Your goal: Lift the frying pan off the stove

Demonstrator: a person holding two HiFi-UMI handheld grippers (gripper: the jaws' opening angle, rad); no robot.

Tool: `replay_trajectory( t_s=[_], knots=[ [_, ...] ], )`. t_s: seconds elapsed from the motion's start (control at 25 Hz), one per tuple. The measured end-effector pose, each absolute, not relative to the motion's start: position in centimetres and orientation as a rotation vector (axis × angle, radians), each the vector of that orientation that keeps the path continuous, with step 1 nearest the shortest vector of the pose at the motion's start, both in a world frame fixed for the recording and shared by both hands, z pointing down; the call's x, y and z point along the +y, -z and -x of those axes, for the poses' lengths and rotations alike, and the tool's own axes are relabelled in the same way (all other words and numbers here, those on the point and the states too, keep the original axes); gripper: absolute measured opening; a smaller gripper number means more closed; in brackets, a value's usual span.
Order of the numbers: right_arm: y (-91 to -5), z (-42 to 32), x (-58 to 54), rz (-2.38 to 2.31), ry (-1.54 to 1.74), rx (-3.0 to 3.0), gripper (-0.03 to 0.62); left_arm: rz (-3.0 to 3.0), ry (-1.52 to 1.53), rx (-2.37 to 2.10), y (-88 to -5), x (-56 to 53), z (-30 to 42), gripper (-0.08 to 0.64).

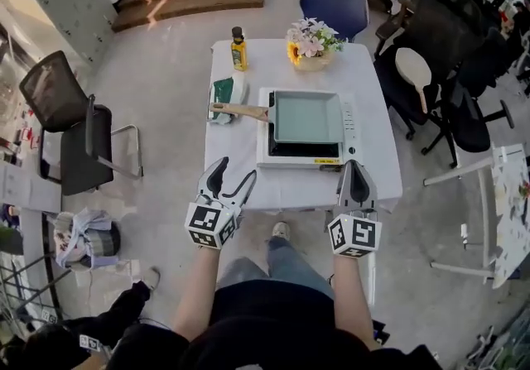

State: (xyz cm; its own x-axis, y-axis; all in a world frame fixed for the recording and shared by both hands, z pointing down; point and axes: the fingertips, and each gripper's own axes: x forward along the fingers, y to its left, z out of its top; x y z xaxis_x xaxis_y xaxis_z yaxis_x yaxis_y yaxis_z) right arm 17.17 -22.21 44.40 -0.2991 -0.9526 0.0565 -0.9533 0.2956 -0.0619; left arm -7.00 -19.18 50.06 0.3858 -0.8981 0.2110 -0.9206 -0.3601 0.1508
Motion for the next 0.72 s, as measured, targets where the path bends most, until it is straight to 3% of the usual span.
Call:
replay_trajectory(
  t_s=[0.72],
  knots=[
    [-42.6,-12.7,-32.5,-1.708,-0.106,-2.632,0.002,-2.356,-0.22,-1.743,-48.7,-26.3,9.9,0.304]
  ],
)
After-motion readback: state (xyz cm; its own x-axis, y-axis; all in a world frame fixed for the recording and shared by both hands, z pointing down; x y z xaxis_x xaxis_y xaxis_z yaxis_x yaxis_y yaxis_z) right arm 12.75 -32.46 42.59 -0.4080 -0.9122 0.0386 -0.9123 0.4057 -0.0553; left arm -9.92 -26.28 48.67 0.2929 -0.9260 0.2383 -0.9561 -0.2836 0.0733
